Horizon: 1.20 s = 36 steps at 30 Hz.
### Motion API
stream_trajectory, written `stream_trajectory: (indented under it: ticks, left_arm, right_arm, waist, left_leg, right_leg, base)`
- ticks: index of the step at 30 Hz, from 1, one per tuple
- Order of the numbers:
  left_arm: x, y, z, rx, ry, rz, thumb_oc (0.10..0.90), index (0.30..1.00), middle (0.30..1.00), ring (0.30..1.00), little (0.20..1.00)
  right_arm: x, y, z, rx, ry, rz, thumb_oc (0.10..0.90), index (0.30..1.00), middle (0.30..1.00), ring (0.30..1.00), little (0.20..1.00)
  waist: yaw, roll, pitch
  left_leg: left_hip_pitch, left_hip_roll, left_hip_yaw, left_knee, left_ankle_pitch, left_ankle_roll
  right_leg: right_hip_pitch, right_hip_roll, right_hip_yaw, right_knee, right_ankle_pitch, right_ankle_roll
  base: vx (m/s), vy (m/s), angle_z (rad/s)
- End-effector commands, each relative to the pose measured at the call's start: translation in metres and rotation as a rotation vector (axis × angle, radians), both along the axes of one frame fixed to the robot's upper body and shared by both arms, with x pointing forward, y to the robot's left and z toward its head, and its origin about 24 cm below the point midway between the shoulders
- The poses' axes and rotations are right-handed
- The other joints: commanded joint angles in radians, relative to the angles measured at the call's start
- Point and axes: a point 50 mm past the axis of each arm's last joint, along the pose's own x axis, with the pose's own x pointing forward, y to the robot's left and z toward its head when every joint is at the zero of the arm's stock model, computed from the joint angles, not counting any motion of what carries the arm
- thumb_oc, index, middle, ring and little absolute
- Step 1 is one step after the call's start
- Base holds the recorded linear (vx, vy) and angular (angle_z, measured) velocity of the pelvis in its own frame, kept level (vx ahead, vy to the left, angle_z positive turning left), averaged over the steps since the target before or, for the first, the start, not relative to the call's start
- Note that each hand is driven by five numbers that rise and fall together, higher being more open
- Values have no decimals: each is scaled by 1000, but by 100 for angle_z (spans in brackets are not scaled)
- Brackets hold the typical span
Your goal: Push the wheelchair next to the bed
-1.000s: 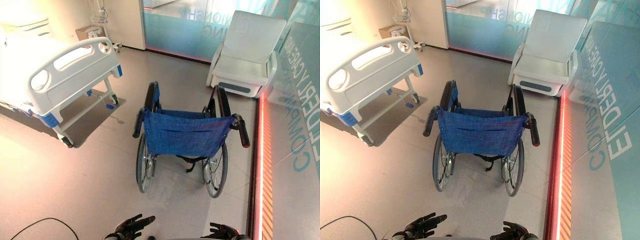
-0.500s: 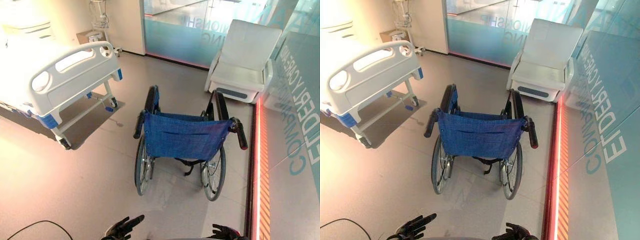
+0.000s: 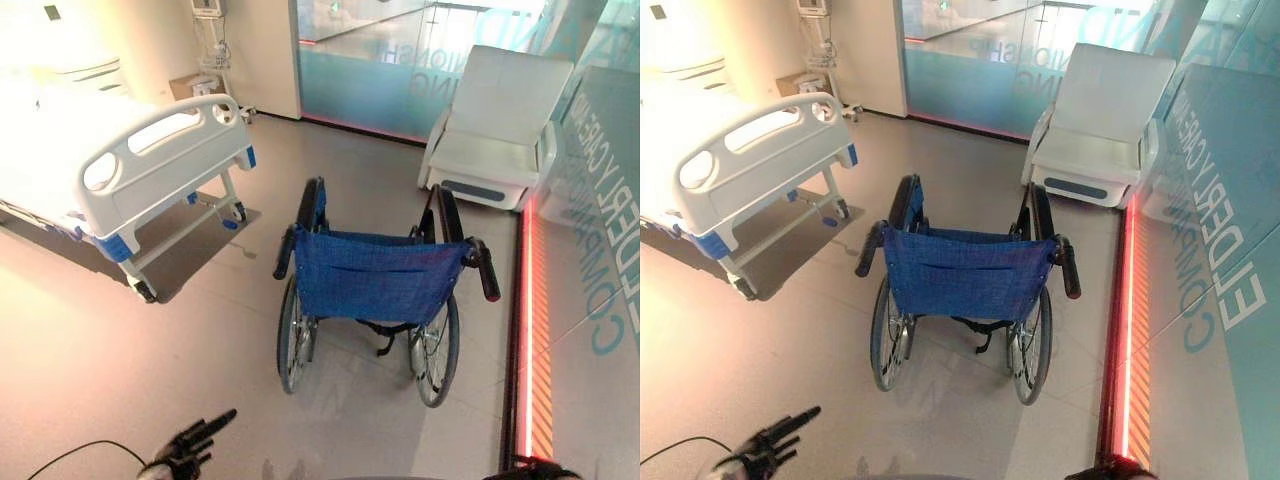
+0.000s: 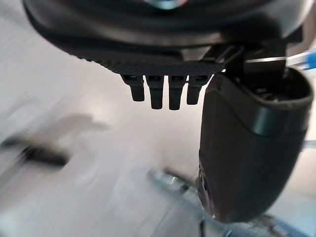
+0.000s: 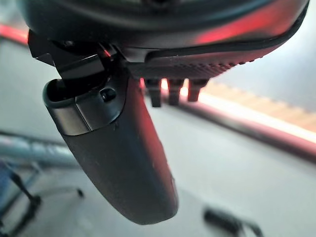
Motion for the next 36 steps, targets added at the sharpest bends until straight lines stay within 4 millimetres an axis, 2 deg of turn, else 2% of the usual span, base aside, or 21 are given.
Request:
stream_trajectory:
  ticks: [1, 2, 4, 6, 7, 10, 11, 14, 15, 17, 19, 23, 24, 31, 36]
  left_arm:
    - [60, 46, 68, 251, -182, -25, 800, 900, 900, 900, 900]
    - [62, 50, 73, 258, -187, -22, 800, 900, 900, 900, 900]
    - [75, 71, 110, 325, -263, -11, 800, 900, 900, 900, 900]
    - [80, 76, 122, 335, -304, -7, 800, 900, 900, 900, 900]
    - [90, 79, 147, 331, -389, -7, 800, 900, 900, 900, 900]
    - [98, 77, 162, 300, -471, -23, 800, 900, 900, 900, 900]
    - [105, 73, 174, 257, -541, -43, 800, 900, 900, 900, 900]
    - [118, 63, 188, 172, -635, -95, 800, 900, 900, 900, 900]
    - [130, 56, 202, 126, -695, -132, 800, 900, 900, 900, 900]
    - [137, 53, 213, 100, -735, -152, 800, 900, 900, 900, 900]
    - [150, 49, 240, 58, -804, -188, 800, 900, 900, 900, 900]
    - [164, 41, 266, 15, -868, -245, 800, 900, 900, 900, 900]
    - [168, 39, 278, 11, -879, -284, 800, 900, 900, 900, 900]
    - [187, 24, 316, -67, -898, -415, 800, 900, 900, 900, 900]
    - [201, 6, 327, -126, -898, -501, 800, 900, 900, 900, 900]
  right_arm:
    - [63, -40, 62, -159, -176, 91, 800, 900, 900, 900, 900]
    - [67, -43, 67, -171, -183, 102, 800, 900, 900, 900, 900]
    - [87, -58, 102, -250, -252, 145, 800, 900, 900, 900, 900]
    - [94, -61, 114, -273, -282, 156, 800, 900, 900, 900, 900]
    - [107, -63, 138, -307, -341, 168, 800, 900, 900, 900, 900]
    - [116, -62, 153, -307, -412, 167, 800, 900, 900, 900, 900]
    - [123, -59, 166, -284, -469, 165, 800, 900, 900, 900, 900]
    - [137, -54, 186, -225, -564, 171, 800, 900, 900, 900, 900]
    - [147, -50, 203, -188, -632, 179, 800, 900, 900, 900, 900]
    - [155, -48, 216, -178, -672, 189, 800, 900, 900, 900, 900]
    - [170, -42, 245, -134, -754, 215, 800, 900, 900, 900, 900]
    - [184, -31, 270, -63, -831, 261, 800, 900, 900, 900, 900]
    - [189, -27, 282, -34, -862, 278, 800, 900, 900, 900, 900]
    - [208, -14, 325, 55, -974, 304, 800, 900, 900, 900, 900]
    - [220, -2, 330, 164, -959, 322, 800, 900, 900, 900, 900]
  waist:
    - [5, 20, 15]
    - [5, 20, 15]
    - [2, 20, 15]
    - [0, 20, 16]
    - [1, 20, 15]
    - [2, 21, 16]
    - [1, 21, 16]
    - [3, 20, 14]
    - [3, 20, 11]
    - [3, 21, 8]
    - [0, 22, 1]
    - [-5, 24, -6]
    - [-4, 25, -10]
    - [-6, 28, -24]
    - [-7, 29, -31]
  left_leg:
    - [15, -26, 40, 10, -55, -8]
    - [15, -26, 41, 10, -55, -8]
    - [14, -24, 43, 10, -55, -11]
    - [14, -24, 44, 10, -56, -12]
    - [14, -23, 43, 10, -57, -13]
    - [15, -24, 40, 10, -58, -14]
    - [17, -23, 39, 10, -61, -15]
    - [20, -24, 35, 10, -64, -17]
    - [22, -23, 33, 10, -67, -19]
    - [24, -23, 34, 10, -68, -21]
    - [26, -21, 39, 10, -67, -26]
    - [24, -19, 45, 10, -67, -30]
    - [21, -18, 47, 10, -65, -31]
    - [16, -18, 56, 10, -63, -34]
    - [14, -19, 62, 10, -63, -35]
  right_leg:
    - [-66, 23, 13, 7, 92, -4]
    - [-66, 23, 13, 7, 92, -4]
    - [-66, 23, 14, 6, 92, -1]
    - [-66, 23, 14, 5, 92, 0]
    - [-66, 22, 16, 4, 91, 1]
    - [-64, 21, 15, 4, 91, 2]
    - [-61, 20, 13, 3, 89, 3]
    - [-57, 20, 12, 2, 87, 4]
    - [-54, 20, 10, 2, 86, 4]
    - [-51, 20, 8, 1, 85, 5]
    - [-47, 18, 1, 1, 83, 7]
    - [-47, 15, -6, 1, 82, 9]
    - [-49, 13, -10, 1, 82, 11]
    - [-51, 10, -22, 1, 83, 15]
    - [-51, 7, -28, 1, 84, 17]
  base:
    - [-34, 3, 0]
    - [0, 0, 0]
    - [0, 0, 0]
    - [0, 0, 0]
    - [0, 0, 0]
    - [0, 0, 0]
    - [0, 0, 0]
    - [26, 3, 3]
    - [39, 8, 2]
    - [37, 7, 1]
    - [36, 14, 1]
    - [0, 0, 0]
    - [0, 0, 0]
    - [0, 0, 0]
    - [0, 0, 0]
